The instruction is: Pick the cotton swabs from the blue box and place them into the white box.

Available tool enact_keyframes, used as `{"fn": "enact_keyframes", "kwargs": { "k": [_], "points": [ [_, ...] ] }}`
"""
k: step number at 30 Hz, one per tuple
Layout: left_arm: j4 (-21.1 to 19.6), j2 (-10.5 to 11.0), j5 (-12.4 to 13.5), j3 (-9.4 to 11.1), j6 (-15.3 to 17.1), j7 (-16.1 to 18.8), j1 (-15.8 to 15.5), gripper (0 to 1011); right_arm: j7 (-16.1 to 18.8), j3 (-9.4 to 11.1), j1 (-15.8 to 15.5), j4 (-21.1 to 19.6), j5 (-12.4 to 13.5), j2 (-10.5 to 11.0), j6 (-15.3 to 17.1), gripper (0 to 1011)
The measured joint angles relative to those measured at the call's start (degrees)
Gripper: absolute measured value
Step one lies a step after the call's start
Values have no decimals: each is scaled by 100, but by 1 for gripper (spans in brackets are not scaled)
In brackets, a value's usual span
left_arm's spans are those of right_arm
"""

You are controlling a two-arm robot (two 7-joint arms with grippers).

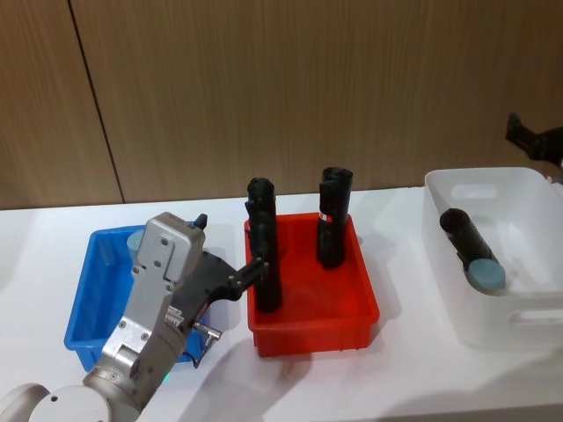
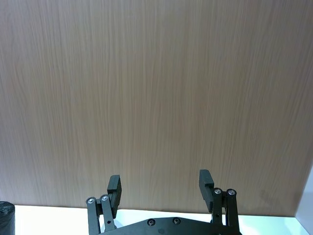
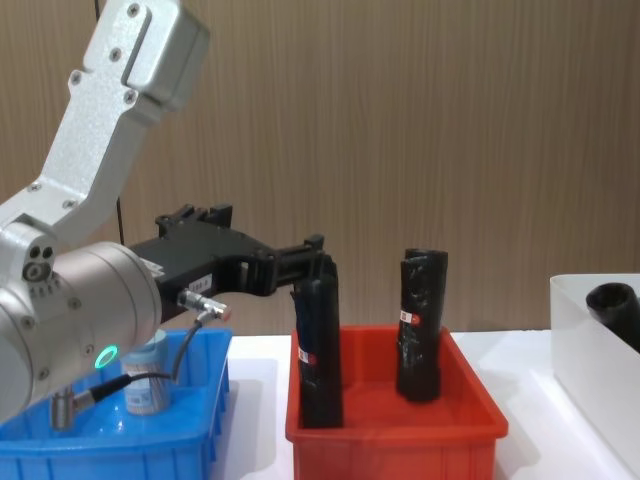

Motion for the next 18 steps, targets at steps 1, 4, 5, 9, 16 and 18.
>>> {"fn": "enact_keyframes", "kwargs": {
  "k": [1, 4, 5, 9, 16, 18],
  "points": [
    [0, 0, 0, 0, 0, 0, 0, 1003, 1, 2, -1, 1, 0, 1, -3, 1002],
    [0, 0, 0, 0, 0, 0, 0, 1003, 7, 9, -5, 3, 0, 3, -13, 1002],
    [0, 0, 0, 0, 0, 0, 0, 1003, 8, 9, -5, 3, 0, 3, -14, 1002],
    [0, 0, 0, 0, 0, 0, 0, 1003, 14, 14, -7, 5, 1, 5, -20, 1002],
    [0, 0, 0, 0, 0, 0, 0, 1003, 22, 17, -10, 10, 4, 8, -26, 1002],
    [0, 0, 0, 0, 0, 0, 0, 1003, 24, 19, -11, 11, 6, 9, -27, 1002]
  ]
}}
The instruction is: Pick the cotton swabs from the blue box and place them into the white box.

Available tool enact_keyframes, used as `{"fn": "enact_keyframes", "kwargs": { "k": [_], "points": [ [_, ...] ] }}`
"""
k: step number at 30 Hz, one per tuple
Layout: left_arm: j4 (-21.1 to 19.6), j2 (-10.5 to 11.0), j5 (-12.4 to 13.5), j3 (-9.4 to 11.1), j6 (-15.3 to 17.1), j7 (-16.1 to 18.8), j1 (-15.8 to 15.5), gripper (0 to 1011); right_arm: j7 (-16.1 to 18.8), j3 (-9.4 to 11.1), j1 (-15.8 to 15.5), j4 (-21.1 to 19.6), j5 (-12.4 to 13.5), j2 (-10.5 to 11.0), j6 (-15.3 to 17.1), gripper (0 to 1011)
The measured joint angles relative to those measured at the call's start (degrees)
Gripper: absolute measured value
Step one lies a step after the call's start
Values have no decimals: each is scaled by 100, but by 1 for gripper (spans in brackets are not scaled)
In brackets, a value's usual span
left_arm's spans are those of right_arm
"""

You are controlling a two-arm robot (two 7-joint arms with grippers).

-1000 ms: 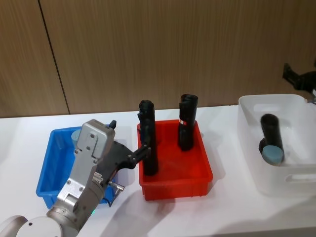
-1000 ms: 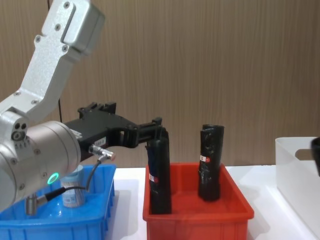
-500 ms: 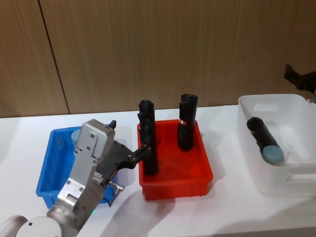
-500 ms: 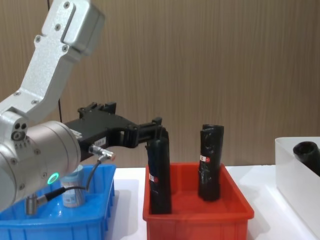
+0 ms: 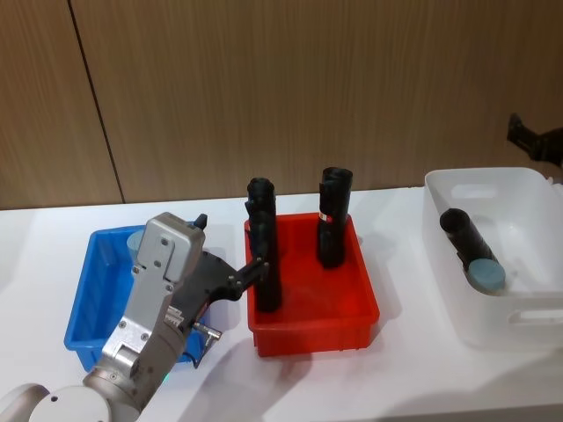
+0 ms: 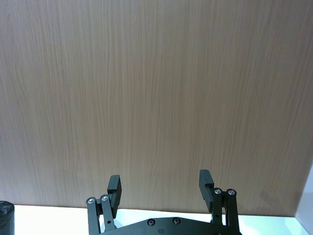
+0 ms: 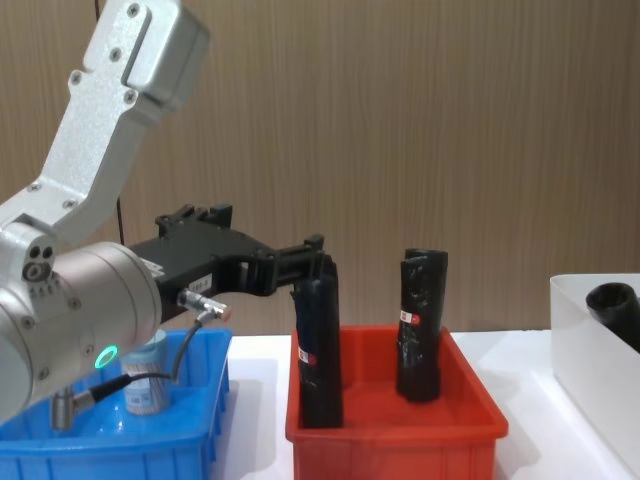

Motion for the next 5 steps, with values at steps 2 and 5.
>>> {"fn": "enact_keyframes", "kwargs": {
  "k": [2, 5],
  "points": [
    [0, 0, 0, 0, 0, 0, 0, 1003, 1, 1, -1, 0, 1, 1, -1, 1002],
    [0, 0, 0, 0, 0, 0, 0, 1003, 4, 4, -3, 0, 3, 1, -2, 1002]
  ]
}}
